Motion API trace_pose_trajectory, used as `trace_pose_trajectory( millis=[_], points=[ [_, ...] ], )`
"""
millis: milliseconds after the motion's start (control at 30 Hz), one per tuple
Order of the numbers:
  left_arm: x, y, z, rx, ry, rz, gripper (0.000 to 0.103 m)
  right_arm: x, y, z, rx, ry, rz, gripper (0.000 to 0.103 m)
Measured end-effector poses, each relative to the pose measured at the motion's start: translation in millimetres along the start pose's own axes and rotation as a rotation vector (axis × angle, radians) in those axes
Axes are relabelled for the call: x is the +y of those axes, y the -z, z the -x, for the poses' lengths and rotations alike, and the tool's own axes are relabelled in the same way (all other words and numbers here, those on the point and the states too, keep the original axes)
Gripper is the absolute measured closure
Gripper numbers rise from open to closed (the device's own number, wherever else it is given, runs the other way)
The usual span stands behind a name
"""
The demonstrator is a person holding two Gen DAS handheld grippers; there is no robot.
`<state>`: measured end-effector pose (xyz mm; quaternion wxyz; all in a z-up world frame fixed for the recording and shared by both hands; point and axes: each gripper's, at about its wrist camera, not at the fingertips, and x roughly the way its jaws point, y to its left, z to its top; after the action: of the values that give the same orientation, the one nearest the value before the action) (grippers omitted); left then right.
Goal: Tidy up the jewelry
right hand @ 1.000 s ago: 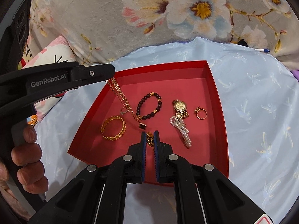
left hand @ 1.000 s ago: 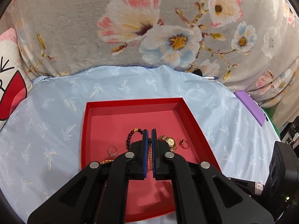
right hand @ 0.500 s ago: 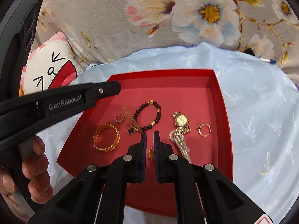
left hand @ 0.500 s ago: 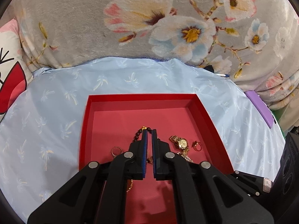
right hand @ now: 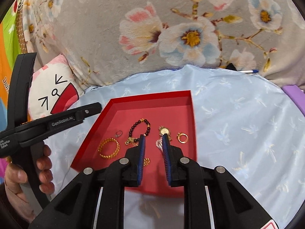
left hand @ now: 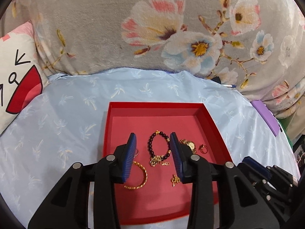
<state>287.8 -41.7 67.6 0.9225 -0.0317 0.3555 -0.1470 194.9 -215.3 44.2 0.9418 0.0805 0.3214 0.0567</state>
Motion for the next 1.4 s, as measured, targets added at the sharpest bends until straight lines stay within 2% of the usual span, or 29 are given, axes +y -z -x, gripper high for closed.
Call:
trace_pose_trajectory(
  millis=[233, 367, 567, 700, 767, 900, 1167, 1400],
  points=[
    [6.7, 27.4, 36.7, -0.009, -0.028, 0.015, 0.055, -5.8, 31.2, 38.0, 0.011, 0.012, -0.03, 0.077],
    [8.4, 48.7, 53.4, 0.001, -0.034, 0.009, 0.054, -6.0, 58.3, 56.4, 0.043, 0.03, -0.029, 0.077],
    [11.2, 96.1, 66.6, 0.066, -0.026, 0.009, 0.053, -5.6, 103.7, 77.3, 0.122, 0.056, -0.026, 0.077],
    [18.2, 122.5, 70.3, 0.108, -0.01, 0.051, 0.052, -4.9, 126.0, 86.7, 0.161, 0.045, -0.043, 0.076],
    [19.9, 136.1, 72.2, 0.122, -0.016, 0.061, 0.041, -0.6, 137.4, 90.4, 0.175, 0.053, -0.035, 0.076],
    [18.0, 158.9, 73.9, 0.154, -0.031, 0.045, 0.04, 6.0, 155.2, 89.2, 0.21, 0.059, -0.022, 0.076],
    [2.2, 190.8, 70.2, 0.192, -0.079, -0.027, 0.04, 8.8, 170.1, 80.0, 0.243, 0.071, -0.017, 0.076],
    [-1.0, 196.7, 64.3, 0.203, -0.085, -0.04, 0.04, 12.4, 168.4, 67.3, 0.253, 0.068, 0.001, 0.076]
  ],
)
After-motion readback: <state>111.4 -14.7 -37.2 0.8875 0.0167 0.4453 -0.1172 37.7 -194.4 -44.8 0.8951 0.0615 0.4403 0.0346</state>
